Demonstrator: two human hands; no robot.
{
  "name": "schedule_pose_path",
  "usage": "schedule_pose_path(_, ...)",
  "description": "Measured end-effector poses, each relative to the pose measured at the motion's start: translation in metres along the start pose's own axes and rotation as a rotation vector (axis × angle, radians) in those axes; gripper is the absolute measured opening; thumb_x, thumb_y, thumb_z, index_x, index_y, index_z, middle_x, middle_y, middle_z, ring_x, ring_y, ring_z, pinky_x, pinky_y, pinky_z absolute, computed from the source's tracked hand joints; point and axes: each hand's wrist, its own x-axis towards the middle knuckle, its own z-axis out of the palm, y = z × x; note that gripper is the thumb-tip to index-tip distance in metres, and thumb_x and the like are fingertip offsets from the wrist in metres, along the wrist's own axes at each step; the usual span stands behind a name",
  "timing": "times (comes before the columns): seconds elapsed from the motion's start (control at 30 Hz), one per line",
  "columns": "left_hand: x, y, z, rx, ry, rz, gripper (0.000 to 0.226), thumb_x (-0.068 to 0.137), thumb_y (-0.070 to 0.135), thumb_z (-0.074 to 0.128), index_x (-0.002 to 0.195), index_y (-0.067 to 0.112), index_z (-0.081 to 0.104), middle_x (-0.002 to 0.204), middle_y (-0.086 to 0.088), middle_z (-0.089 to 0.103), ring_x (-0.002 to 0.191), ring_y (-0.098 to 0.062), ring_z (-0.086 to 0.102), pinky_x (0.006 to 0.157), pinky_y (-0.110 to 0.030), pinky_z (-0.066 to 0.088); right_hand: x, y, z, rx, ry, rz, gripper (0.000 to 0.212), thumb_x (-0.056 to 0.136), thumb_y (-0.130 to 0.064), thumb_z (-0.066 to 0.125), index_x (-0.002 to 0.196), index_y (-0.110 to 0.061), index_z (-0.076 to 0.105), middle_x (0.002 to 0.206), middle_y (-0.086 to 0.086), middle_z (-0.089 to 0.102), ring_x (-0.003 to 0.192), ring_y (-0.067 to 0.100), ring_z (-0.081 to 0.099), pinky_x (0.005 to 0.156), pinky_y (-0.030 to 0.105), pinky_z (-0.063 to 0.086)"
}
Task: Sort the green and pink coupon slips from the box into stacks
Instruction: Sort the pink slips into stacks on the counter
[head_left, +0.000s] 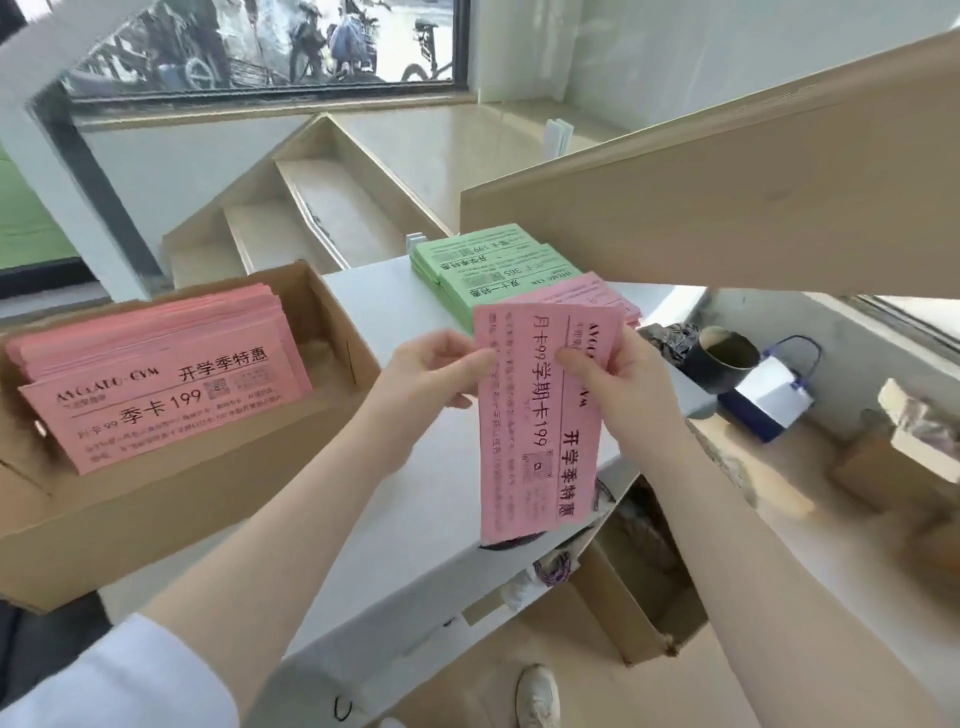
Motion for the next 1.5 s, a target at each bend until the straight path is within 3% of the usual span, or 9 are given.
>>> schedule_pose_path(0.13,0.029,-0.042,0.045,0.036,-0.240,-0.292,0.011,0.085,0.019,0.064,0.094,0.019,0.057,0.097,-0.002,0.072,0.086,-0.015,0.070,0.080,-0.032,0.055,0.023,0.060,-0.036,0.270,0.336,0.293,0.018,0.090,-0.013,0.057,0.108,-0.013,0.060,0.096,-0.001,0.070,0.083,0.012,0.069,0.068,0.027,0.057)
schedule_pose_path(0.3,0.056,-0.071,0.082,0.011,-0.157,-0.490,0.020,0.087,0.012,0.062,0.107,0.015,0.059,0.091,-0.006,0.073,0.071,-0.012,0.070,0.065,-0.021,0.056,0.049,0.119,-0.080,0.520,0.542,0.582,0.017,0.091,-0.010,0.057,0.107,-0.014,0.056,0.096,0.005,0.068,0.081,0.018,0.066,0.059,0.031,0.054)
schedule_pose_path(0.53,0.094,-0.086,0.104,-0.007,0.395,-0.404,0.021,0.086,0.013,0.064,0.103,0.011,0.052,0.088,-0.011,0.069,0.074,-0.018,0.066,0.067,-0.029,0.052,0.082,0.151,-0.131,0.066,0.364,0.489,0.049,0.080,-0.003,0.068,0.123,-0.013,0.045,0.101,0.000,0.059,0.085,0.010,0.061,0.077,0.029,0.052)
schedule_pose_path(0.67,0.106,-0.095,0.111,-0.055,0.547,-0.378,0.037,0.086,0.019,0.064,0.116,0.012,0.045,0.097,-0.012,0.068,0.087,-0.024,0.067,0.074,-0.033,0.053,0.100,0.162,-0.143,-0.276,0.157,0.455,0.036,0.079,-0.011,0.069,0.114,-0.011,0.059,0.107,0.005,0.064,0.096,0.019,0.060,0.092,0.040,0.048)
schedule_pose_path(0.87,0.116,-0.098,0.115,0.038,0.540,-0.397,0.054,0.083,0.019,0.068,0.127,0.009,0.039,0.098,-0.008,0.067,0.084,-0.019,0.066,0.068,-0.027,0.051,0.121,0.169,-0.149,-0.452,0.057,0.400,0.026,0.084,-0.011,0.059,0.109,-0.008,0.063,0.105,0.006,0.065,0.091,0.016,0.056,0.082,0.031,0.046)
schedule_pose_path(0.97,0.118,-0.098,0.114,0.247,0.528,-0.376,0.080,0.078,0.027,0.073,0.141,0.010,0.026,0.115,-0.004,0.057,0.102,-0.022,0.059,0.091,-0.040,0.048,0.129,0.172,-0.147,-0.650,0.008,0.297,0.034,0.086,-0.014,0.055,0.119,-0.005,0.055,0.119,0.012,0.059,0.108,0.026,0.053,0.091,0.038,0.044)
schedule_pose_path(1.13,0.138,-0.094,0.113,0.201,0.529,-0.239,0.109,0.073,0.036,0.076,0.148,0.018,-0.001,0.156,0.002,0.011,0.142,-0.014,0.015,0.116,-0.039,0.019,0.159,0.155,-0.134,-0.467,-0.190,0.223,0.063,0.095,-0.022,0.051,0.148,-0.015,0.019,0.152,0.001,0.028,0.139,0.018,0.027,0.108,0.033,0.026)
schedule_pose_path(1.3,0.151,-0.099,0.115,0.112,0.487,-0.187,0.090,0.071,0.036,0.075,0.140,0.035,0.019,0.138,0.009,0.046,0.123,-0.013,0.048,0.103,-0.045,0.042,0.181,0.157,-0.131,-0.451,-0.349,0.235,0.062,0.086,-0.022,0.064,0.138,-0.019,0.032,0.117,-0.012,0.050,0.109,0.008,0.048,0.088,0.025,0.035)
schedule_pose_path(1.5,0.154,-0.105,0.117,0.050,0.495,-0.157,0.079,0.086,0.026,0.063,0.144,0.036,0.012,0.138,0.012,0.046,0.124,-0.010,0.047,0.106,-0.041,0.038,0.190,0.171,-0.130,-0.325,-0.327,0.249,0.053,0.082,-0.023,0.068,0.129,-0.024,0.044,0.117,-0.011,0.060,0.106,0.007,0.056,0.085,0.026,0.042)
